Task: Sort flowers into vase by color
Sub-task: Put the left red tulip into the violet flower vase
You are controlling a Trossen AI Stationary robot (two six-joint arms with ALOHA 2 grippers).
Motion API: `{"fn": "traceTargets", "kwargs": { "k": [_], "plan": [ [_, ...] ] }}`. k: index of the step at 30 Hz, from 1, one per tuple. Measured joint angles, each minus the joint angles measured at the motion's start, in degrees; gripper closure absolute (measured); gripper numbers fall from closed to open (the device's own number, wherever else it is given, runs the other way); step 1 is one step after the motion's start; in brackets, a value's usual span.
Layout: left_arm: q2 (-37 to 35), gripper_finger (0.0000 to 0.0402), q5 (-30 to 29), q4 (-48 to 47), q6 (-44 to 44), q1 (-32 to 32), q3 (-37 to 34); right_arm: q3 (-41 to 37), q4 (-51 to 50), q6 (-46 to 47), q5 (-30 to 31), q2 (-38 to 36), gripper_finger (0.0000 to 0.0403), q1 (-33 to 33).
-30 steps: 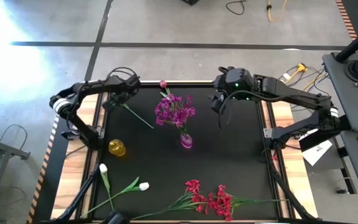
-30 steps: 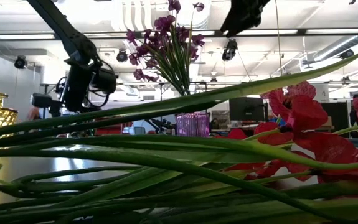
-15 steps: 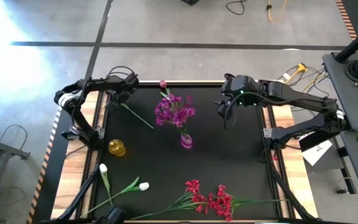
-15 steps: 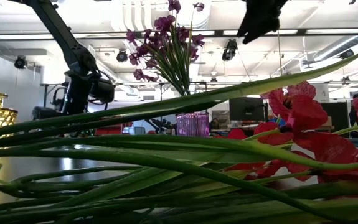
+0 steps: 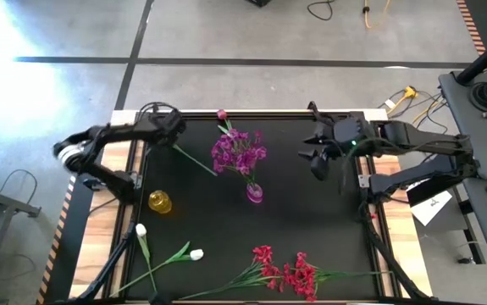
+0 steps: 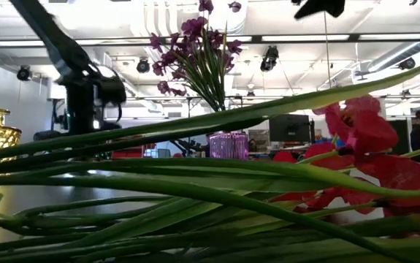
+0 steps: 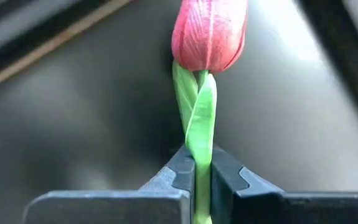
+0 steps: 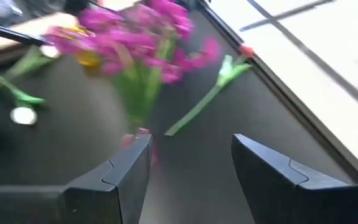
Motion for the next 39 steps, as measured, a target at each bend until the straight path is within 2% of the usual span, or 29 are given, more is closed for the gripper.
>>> {"fn": "traceTargets", "kwargs": {
  "k": [5,9,15,20,24,30,32,35,39],
  "plan": [
    [-13.29,0.04,-1.56,10.29,11.66,-7.55,-5.6,0.0,7.47,1.91,0.19,-0.03,0.0198,5.46],
    [-24.69,0.0401,-2.06,11.16,21.67,-14.42,-5.83,0.0,13.08,3.39,0.24,1.06,0.0197,7.91],
    [-41.01,0.0401,-4.05,9.87,38.54,-29.43,-0.84,0.0,19.37,6.4,0.39,2.97,0.0197,11.11],
    [-47.22,0.0401,-5.71,14.91,56.6,-44.6,5.04,0.0,28.68,6.96,0.97,5.29,0.0197,16.55],
    [-45.34,0.0401,-5.71,24.9,67.55,-58.33,7.71,0.0,36.46,5.18,1.94,9.1,0.0197,19.78],
    [-33.65,0.0402,-9.98,37.12,87.69,-75.25,9.85,0.0,46.72,2.67,3.43,15.91,0.0197,20.14],
    [-29.14,0.0402,-10.08,37.99,94.23,-78.41,11.87,0.0,50.85,-0.26,3.67,18.22,0.0197,20.22],
    [-23.33,0.0402,-11.45,38.44,97.27,-80.22,16.59,0.0,56.79,-6.17,3.6,21.16,0.0197,20.54],
    [-16.55,0.0401,-9.49,37.88,103.52,-80.16,22.75,0.0,61.22,-21.09,3.57,24.63,0.0197,22.04]
  ]
}}
